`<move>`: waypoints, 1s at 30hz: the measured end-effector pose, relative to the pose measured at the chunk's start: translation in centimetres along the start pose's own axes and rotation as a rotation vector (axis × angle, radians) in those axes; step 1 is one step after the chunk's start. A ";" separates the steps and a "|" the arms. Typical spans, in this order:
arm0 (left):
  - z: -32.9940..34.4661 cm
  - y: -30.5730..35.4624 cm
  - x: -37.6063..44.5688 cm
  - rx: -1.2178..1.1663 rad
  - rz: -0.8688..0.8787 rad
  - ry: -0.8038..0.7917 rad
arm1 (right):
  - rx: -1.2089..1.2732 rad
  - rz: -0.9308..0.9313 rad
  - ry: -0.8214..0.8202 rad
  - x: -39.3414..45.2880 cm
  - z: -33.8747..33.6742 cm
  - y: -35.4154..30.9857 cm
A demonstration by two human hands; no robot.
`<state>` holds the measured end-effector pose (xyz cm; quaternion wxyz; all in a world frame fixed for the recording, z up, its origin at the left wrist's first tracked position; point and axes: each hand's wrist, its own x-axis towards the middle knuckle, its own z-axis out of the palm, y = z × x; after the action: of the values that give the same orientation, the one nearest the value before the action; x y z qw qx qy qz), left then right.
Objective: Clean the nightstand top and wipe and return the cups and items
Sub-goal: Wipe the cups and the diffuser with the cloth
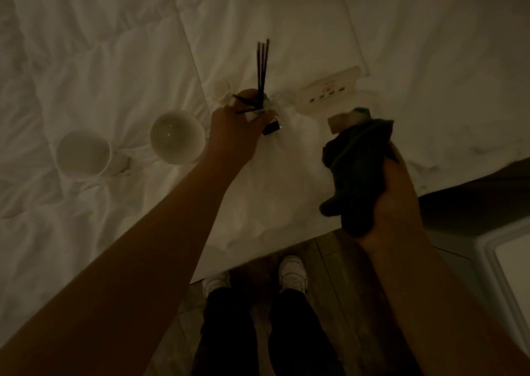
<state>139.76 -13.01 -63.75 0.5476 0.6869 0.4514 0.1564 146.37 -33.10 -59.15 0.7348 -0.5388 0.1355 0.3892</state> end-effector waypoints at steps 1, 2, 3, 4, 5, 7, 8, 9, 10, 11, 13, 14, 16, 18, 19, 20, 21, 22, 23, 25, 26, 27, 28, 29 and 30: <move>-0.3 0.4 -0.6 0.038 0.030 0.004 | -0.081 -0.062 0.026 0.4 0.7 -0.5; -0.5 0.6 -1.4 0.059 0.055 -0.015 | -0.167 -0.153 0.037 0.6 1.6 -0.9; -0.6 1.1 -2.4 0.035 0.076 -0.040 | -0.223 -0.208 0.040 0.9 2.3 -1.0; -0.7 1.7 -3.4 0.013 0.098 -0.078 | -0.269 -0.268 0.011 1.0 3.3 -0.9; -0.7 2.2 -4.4 0.019 0.130 -0.113 | -0.316 -0.319 -0.012 0.9 4.2 -0.7; -1.0 3.0 -5.9 0.099 0.161 -0.161 | -0.431 -0.384 -0.091 0.4 6.0 0.2; -1.2 3.4 -6.3 0.124 0.145 -0.171 | -0.489 -0.397 -0.130 0.3 6.7 0.5; -1.7 3.6 -6.6 0.147 0.144 -0.167 | -0.523 -0.396 -0.156 0.3 7.3 0.6; -2.3 3.9 -6.8 0.175 0.163 -0.159 | -0.520 -0.371 -0.180 0.4 7.6 0.4; -2.9 4.1 -7.0 0.199 0.198 -0.159 | -0.478 -0.316 -0.198 0.6 7.7 0.1; -4.2 5.1 -7.5 0.230 0.287 -0.206 | -0.333 -0.113 -0.249 1.1 7.9 -0.6; -4.8 5.5 -7.6 0.234 0.342 -0.241 | -0.257 -0.003 -0.295 1.2 8.0 -0.8; -5.9 6.1 -7.5 0.221 0.440 -0.318 | -0.125 0.167 -0.402 1.5 8.2 -1.3; -7.0 6.5 -7.2 0.208 0.461 -0.354 | -0.036 0.257 -0.510 1.6 8.5 -1.6; -7.5 6.6 -7.0 0.201 0.463 -0.352 | 0.000 0.290 -0.547 1.5 8.5 -1.5; -7.8 6.7 -7.0 0.181 0.471 -0.338 | 0.032 0.306 -0.561 1.3 8.5 -1.4; -8.1 6.9 -7.1 0.138 0.484 -0.318 | 0.101 0.336 -0.589 1.0 8.3 -0.9; -8.2 7.1 -7.3 0.078 0.505 -0.307 | 0.203 0.390 -0.597 0.6 8.1 -0.2; -8.1 7.4 -7.6 0.023 0.535 -0.296 | 0.314 0.448 -0.607 0.2 8.2 0.4; -7.6 7.8 -8.0 -0.014 0.587 -0.238 | 0.430 0.449 -0.564 -0.2 8.6 1.8; -7.3 7.9 -8.0 0.008 0.585 -0.186 | 0.488 0.433 -0.529 -0.2 8.9 2.3; -6.9 7.9 -8.0 0.038 0.563 -0.118 | 0.537 0.422 -0.488 -0.4 9.2 2.6; -6.8 7.9 -7.9 0.064 0.527 -0.041 | 0.535 0.405 -0.426 -0.4 9.6 2.8; -6.6 7.8 -7.7 0.085 0.490 0.035 | 0.529 0.403 -0.392 -0.4 9.8 3.2; -6.6 7.5 -7.3 0.112 0.461 0.113 | 0.533 0.412 -0.384 -0.5 10.1 3.6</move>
<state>134.47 -14.75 -52.72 0.4323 0.7914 0.3205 0.2899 141.22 -23.86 -57.46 0.7675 -0.2077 0.1971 0.5736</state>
